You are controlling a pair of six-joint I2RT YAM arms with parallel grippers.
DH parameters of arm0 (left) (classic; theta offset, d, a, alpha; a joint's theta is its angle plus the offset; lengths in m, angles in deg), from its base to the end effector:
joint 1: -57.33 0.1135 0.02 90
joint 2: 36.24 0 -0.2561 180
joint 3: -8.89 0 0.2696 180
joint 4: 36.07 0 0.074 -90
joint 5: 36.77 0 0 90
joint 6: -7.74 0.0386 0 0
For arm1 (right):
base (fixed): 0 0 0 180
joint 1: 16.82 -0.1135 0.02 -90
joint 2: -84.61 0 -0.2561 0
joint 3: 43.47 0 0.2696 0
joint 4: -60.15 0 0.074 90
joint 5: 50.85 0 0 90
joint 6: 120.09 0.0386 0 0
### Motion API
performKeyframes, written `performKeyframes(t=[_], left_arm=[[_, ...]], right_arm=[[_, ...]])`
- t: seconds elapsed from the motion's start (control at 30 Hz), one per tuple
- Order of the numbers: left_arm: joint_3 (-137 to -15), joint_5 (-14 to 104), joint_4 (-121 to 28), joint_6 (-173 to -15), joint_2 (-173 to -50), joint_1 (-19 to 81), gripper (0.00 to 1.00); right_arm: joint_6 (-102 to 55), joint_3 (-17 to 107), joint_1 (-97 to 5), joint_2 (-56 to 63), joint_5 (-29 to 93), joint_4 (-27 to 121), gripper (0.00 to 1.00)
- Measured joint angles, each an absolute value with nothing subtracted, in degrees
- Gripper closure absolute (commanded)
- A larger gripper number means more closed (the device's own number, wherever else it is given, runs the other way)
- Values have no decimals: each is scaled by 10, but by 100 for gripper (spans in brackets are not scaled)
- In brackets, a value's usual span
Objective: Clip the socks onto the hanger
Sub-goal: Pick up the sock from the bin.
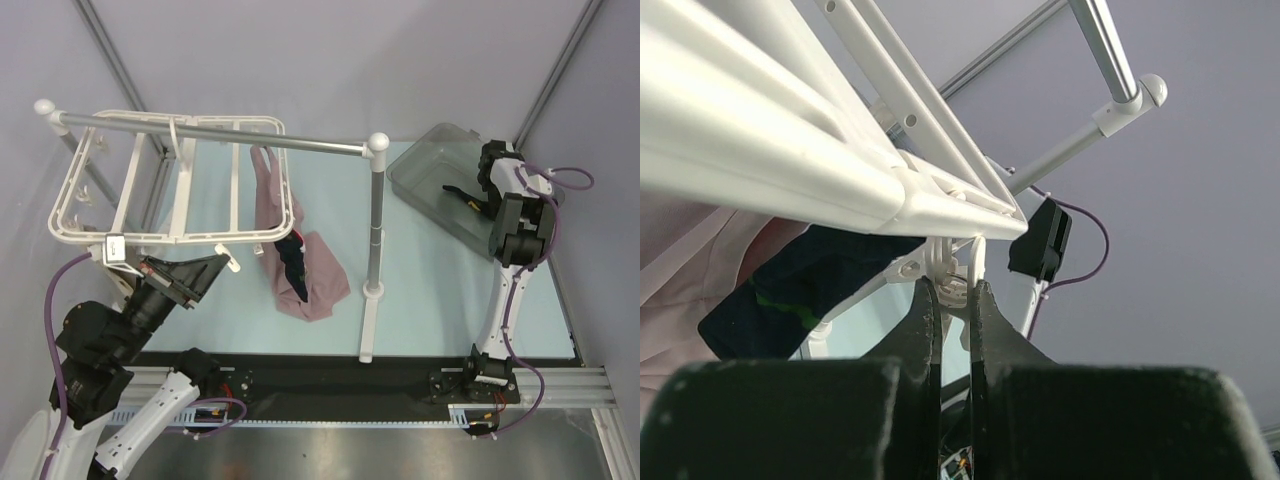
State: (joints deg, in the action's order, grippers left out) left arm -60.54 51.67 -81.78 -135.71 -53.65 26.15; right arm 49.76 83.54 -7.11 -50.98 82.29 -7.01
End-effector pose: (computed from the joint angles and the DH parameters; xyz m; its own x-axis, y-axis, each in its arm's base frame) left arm 0.0452 -0.0286 0.4150 -0.3784 -0.7097 -0.5943 0.3975 0.4553 -0.7967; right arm 0.4832 -0.1095 0.1535 0.1162 0.7088 -0.6958 0.9913 -0.0392 0.1257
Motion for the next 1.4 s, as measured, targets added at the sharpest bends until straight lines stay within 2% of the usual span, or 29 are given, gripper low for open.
performKeyframes(t=[0.2, 0.3, 0.37, 0.47, 0.5, 0.57, 0.8, 1.03, 1.23, 1.4], left_arm=[[-607, 520, -824, -1356, -537, 262, 100], [-607, 521, -826, -1356, -537, 262, 100], [-607, 521, -826, -1356, -537, 262, 100], [-607, 521, -826, -1356, -537, 262, 100], [-607, 521, -826, -1356, -537, 262, 100], [-607, 521, -826, -1356, -537, 262, 100], [-607, 526, -827, -1357, -536, 262, 100], [-601, 530, -829, -1357, -534, 262, 100], [-595, 531, -829, -1356, -534, 262, 100], [-594, 535, -829, -1356, -529, 262, 100]], right_arm=[[505, 845, -54, -528, 813, -79, 46], [503, 846, -48, -528, 807, -80, 69], [502, 844, -45, -528, 803, -77, 77], [501, 832, -44, -524, 805, -62, 82], [500, 828, -44, -522, 805, -57, 93], [492, 822, -44, -518, 803, -47, 100], [434, 785, -52, -491, 788, 11, 100], [281, 714, -76, -392, 712, 128, 100], [100, 679, -61, -277, 488, 285, 100], [-10, 676, -44, -204, 309, 353, 100]])
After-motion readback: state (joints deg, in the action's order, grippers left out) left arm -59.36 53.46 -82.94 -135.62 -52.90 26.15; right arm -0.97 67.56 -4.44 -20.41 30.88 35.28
